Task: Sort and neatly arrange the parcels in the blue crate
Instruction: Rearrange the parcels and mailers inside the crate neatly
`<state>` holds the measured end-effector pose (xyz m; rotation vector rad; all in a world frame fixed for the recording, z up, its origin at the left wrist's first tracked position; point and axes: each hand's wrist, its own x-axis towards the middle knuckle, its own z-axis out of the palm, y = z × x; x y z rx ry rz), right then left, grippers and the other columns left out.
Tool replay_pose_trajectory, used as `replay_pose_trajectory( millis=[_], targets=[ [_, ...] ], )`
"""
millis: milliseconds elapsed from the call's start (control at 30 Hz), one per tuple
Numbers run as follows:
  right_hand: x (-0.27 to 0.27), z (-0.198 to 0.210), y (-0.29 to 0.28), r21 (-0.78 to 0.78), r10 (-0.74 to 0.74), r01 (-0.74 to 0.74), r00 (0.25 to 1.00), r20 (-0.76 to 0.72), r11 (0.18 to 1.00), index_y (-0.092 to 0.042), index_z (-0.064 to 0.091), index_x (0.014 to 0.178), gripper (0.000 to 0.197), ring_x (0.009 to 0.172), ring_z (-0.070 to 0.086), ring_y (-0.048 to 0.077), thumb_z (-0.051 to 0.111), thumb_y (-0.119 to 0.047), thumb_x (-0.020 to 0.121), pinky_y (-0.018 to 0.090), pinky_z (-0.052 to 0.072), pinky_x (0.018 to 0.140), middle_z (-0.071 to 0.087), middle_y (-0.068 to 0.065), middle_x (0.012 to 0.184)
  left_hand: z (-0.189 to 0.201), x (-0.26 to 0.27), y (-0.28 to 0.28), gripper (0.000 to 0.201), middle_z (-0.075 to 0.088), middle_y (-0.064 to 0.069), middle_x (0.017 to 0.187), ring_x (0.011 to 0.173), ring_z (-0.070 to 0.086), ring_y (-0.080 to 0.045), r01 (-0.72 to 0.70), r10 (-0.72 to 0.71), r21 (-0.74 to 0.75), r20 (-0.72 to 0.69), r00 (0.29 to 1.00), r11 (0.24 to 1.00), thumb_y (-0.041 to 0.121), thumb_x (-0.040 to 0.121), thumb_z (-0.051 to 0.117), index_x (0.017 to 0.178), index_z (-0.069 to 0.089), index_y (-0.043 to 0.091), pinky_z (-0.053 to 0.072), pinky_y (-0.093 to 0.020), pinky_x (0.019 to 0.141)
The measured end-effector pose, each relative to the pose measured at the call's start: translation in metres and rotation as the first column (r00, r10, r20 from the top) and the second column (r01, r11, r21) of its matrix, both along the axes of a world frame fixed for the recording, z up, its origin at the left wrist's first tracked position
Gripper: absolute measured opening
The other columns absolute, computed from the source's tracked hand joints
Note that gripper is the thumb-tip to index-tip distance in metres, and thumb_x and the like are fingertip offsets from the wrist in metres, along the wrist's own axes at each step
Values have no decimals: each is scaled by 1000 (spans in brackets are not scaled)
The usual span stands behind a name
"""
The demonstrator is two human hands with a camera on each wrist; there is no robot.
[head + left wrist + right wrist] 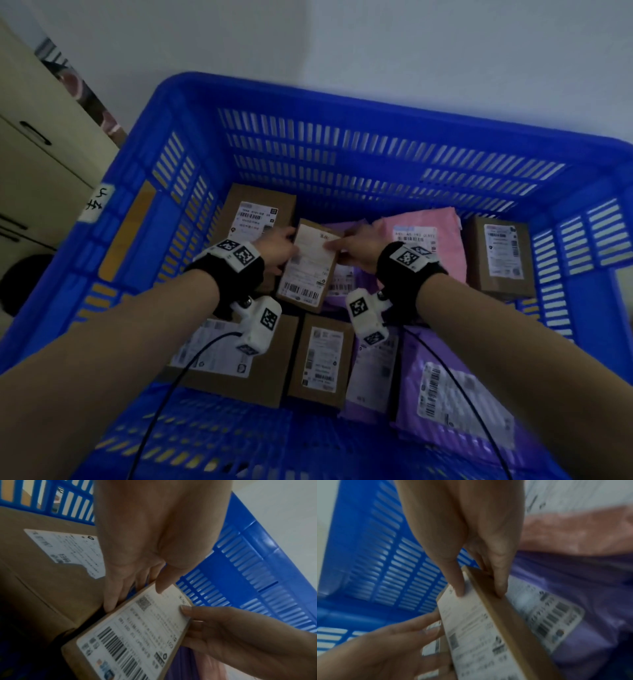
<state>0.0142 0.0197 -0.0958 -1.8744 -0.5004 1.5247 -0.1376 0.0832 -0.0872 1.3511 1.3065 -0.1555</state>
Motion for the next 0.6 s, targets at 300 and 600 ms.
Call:
replay_pose_trajectory(
  millis=[300, 600],
  targets=[
    [-10, -24, 0, -116, 159, -139, 970, 186, 984, 10, 63, 107, 32, 105, 65, 34, 70, 4, 77, 47, 53, 92, 66, 23, 111, -16, 7, -3, 73, 37, -16, 146, 128, 44, -33, 291, -270, 110, -175, 947, 950, 8, 96, 42, 152, -4, 13, 42, -36, 101],
    [-19, -21, -11, -95, 84, -79, 995, 47, 992, 8, 59, 116, 32, 104, 63, 32, 60, 7, 85, 39, 52, 92, 63, 15, 110, -19, 6, -4, 41, 38, -17, 145, 131, 40, -32, 426, -374, 116, -311, 873, 897, 9, 99, 33, 138, 41, -1, 35, -32, 105]
  ],
)
